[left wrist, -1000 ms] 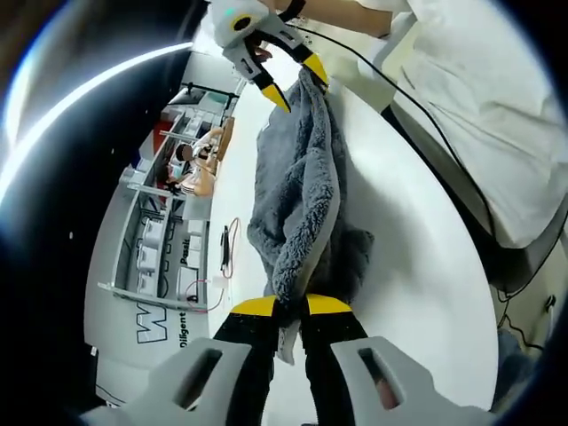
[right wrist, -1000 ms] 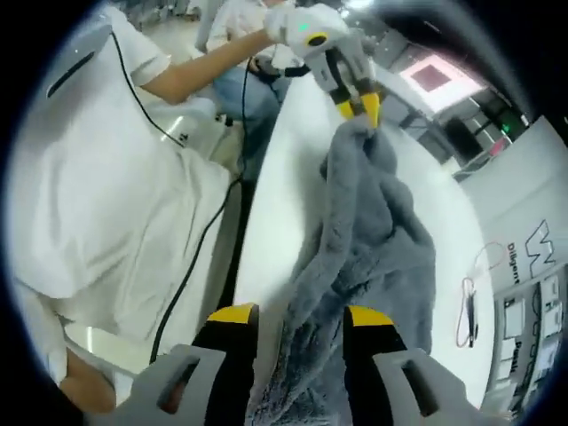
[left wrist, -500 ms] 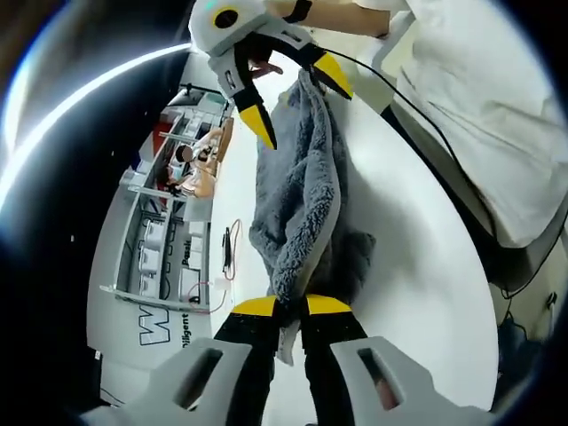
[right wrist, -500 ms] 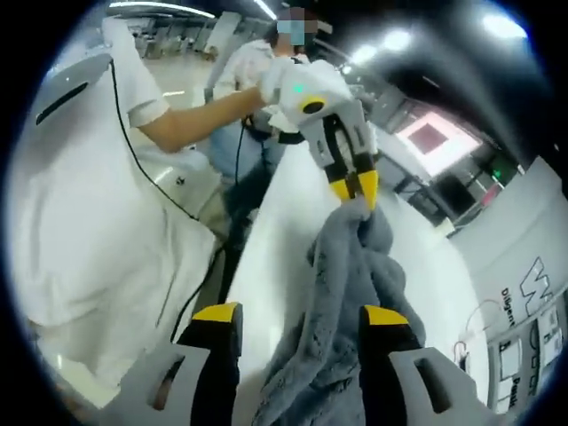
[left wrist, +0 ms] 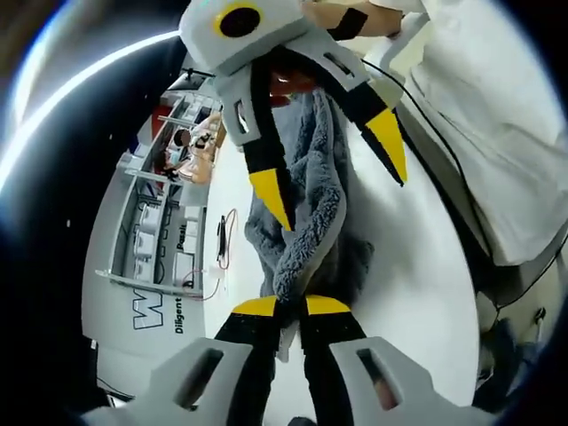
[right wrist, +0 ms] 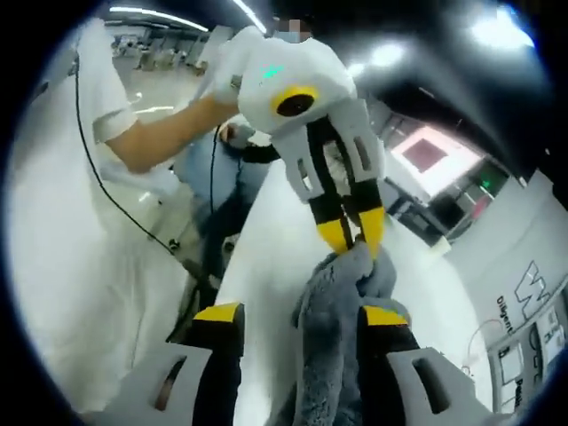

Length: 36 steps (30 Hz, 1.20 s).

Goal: Open the folded towel by lifting each exposed corner and separating the folded layers until the towel lies flat within the target outline without major curled edges

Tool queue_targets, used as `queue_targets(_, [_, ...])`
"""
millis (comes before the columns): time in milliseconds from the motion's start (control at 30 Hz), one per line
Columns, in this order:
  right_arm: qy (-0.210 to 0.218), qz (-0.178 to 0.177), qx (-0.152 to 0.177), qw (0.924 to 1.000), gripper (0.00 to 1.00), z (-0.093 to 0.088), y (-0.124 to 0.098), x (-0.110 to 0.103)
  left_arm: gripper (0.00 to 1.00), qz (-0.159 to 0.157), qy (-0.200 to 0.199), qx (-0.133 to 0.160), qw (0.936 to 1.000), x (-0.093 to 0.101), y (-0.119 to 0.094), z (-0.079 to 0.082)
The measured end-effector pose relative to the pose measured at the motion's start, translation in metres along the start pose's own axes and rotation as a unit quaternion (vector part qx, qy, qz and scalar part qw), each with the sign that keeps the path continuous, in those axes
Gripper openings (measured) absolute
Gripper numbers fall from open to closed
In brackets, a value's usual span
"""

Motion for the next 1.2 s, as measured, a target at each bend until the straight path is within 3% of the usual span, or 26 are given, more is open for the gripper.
queue_targets(100, [-0.018, -0.014, 0.006, 0.9997, 0.39, 0.001, 0.002, 0.000, 0.09, -0.010, -0.012, 0.019, 0.9997, 0.001, -0.001, 0.007])
queue_targets(200, [-0.002, -0.014, 0.018, 0.9997, 0.34, 0.002, 0.003, 0.001, 0.09, -0.009, 0.004, 0.031, 0.9995, 0.002, -0.003, 0.019])
queue_targets(433, [-0.054, -0.044, 0.007, 0.9975, 0.02, -0.002, -0.009, 0.012, 0.11, -0.001, 0.025, 0.032, 0.9992, 0.002, -0.002, 0.024])
queue_targets(500, [-0.063, -0.060, 0.007, 0.9962, 0.01, -0.002, -0.014, 0.016, 0.14, 0.011, 0.036, 0.044, 0.9983, -0.001, -0.001, 0.024])
queue_targets(633, [-0.019, -0.089, 0.019, 0.9957, 0.00, -0.003, -0.022, 0.026, 0.28, 0.014, 0.042, 0.056, 0.9975, -0.001, 0.002, 0.026])
queue_targets(800, [-0.027, -0.128, 0.020, 0.9912, 0.00, -0.007, -0.038, 0.033, 0.44, 0.038, 0.016, 0.102, 0.9939, -0.014, 0.004, 0.046])
queue_targets(933, [-0.014, -0.138, 0.026, 0.9900, 0.00, -0.011, -0.051, 0.035, 0.39, 0.049, 0.038, 0.109, 0.9920, -0.022, 0.007, 0.047])
queue_targets(1000, [0.018, -0.147, 0.040, 0.9882, 0.01, -0.014, -0.063, 0.036, 0.41, 0.060, 0.007, 0.121, 0.9908, -0.033, 0.013, 0.040])
queue_targets(1067, [0.017, -0.147, 0.036, 0.9884, 0.01, -0.016, -0.064, 0.035, 0.39, 0.048, 0.004, 0.132, 0.9901, -0.034, 0.019, 0.035])
queue_targets(1133, [0.009, -0.161, 0.021, 0.9867, 0.01, -0.021, -0.067, 0.034, 0.33, 0.026, 0.027, 0.150, 0.9880, -0.031, 0.026, 0.034])
queue_targets(1167, [0.006, -0.167, 0.014, 0.9859, 0.01, -0.022, -0.068, 0.032, 0.30, 0.015, 0.047, 0.149, 0.9877, -0.030, 0.029, 0.032])
queue_targets(1200, [0.005, -0.170, 0.011, 0.9854, 0.01, -0.022, -0.069, 0.031, 0.30, 0.016, 0.041, 0.146, 0.9882, -0.031, 0.031, 0.030])
Point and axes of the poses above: the point that each gripper's makers call its tool centre point, and the gripper's own axes: y roughly forward along the fingers, x roughly to its right, z roughly out of its top, the point moved 6 cm from there along -y, roughly backward along the fingers, and after that the axes turned 9 degrees about -y, right-handed, at the moved point
